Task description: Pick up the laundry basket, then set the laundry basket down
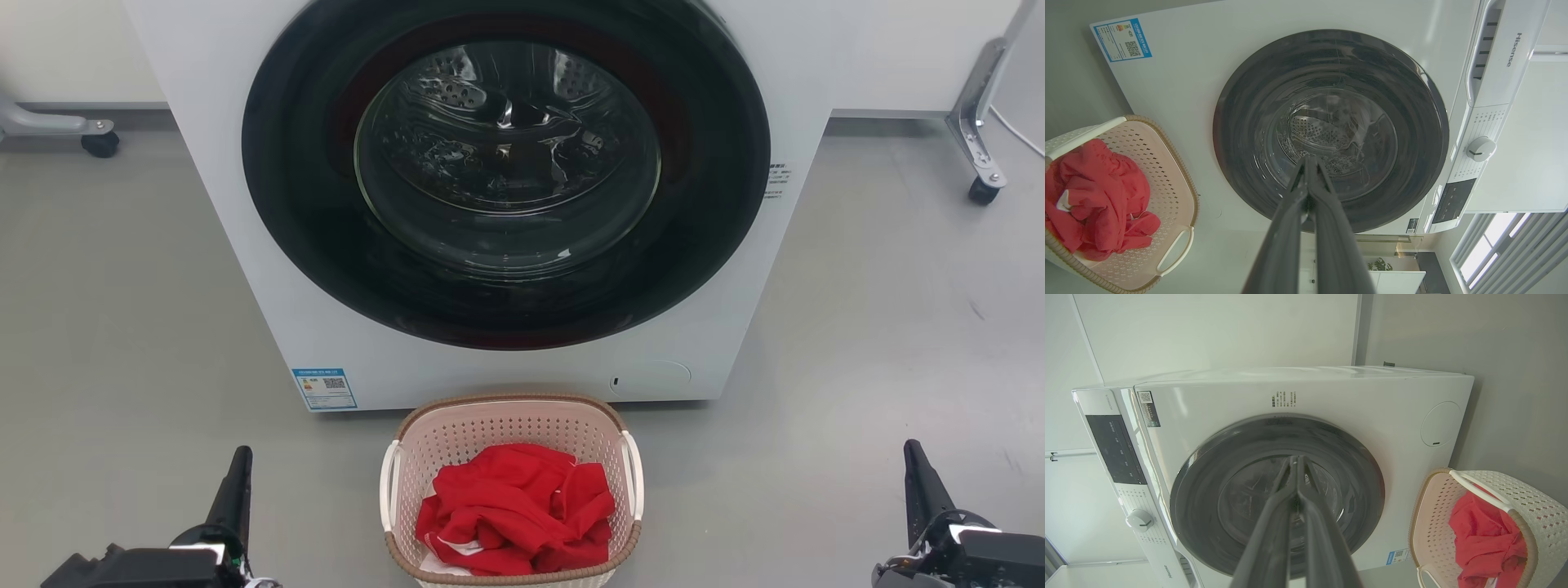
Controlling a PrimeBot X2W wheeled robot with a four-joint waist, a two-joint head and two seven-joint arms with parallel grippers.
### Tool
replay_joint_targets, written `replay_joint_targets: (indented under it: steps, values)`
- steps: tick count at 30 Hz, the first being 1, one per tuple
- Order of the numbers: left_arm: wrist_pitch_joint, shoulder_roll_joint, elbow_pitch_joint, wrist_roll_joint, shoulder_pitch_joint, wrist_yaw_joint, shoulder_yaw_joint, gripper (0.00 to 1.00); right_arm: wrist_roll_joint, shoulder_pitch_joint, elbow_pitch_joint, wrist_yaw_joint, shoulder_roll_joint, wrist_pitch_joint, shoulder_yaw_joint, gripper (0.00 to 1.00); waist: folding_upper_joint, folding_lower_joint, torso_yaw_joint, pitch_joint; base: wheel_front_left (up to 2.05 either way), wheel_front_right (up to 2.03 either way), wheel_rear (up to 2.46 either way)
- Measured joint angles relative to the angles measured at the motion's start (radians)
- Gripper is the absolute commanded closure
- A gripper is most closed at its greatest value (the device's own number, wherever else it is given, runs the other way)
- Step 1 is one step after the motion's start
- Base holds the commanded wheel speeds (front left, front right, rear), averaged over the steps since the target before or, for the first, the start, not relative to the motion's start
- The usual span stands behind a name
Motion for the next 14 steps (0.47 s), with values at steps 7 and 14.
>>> replay_joint_targets:
  steps: [7,14]
  values:
    - [0.000,0.000,0.000,0.000,0.000,0.000,0.000,1.00,0.001,0.000,0.000,0.000,0.000,0.000,0.000,1.00,0.0000,0.0000,0.000,0.000,0.00,0.00,0.00]
    - [0.000,0.000,0.000,0.000,0.000,0.000,0.000,1.00,0.001,0.000,0.000,0.000,0.000,0.000,0.000,1.00,0.0000,0.0000,0.000,0.000,0.00,0.00,0.00]
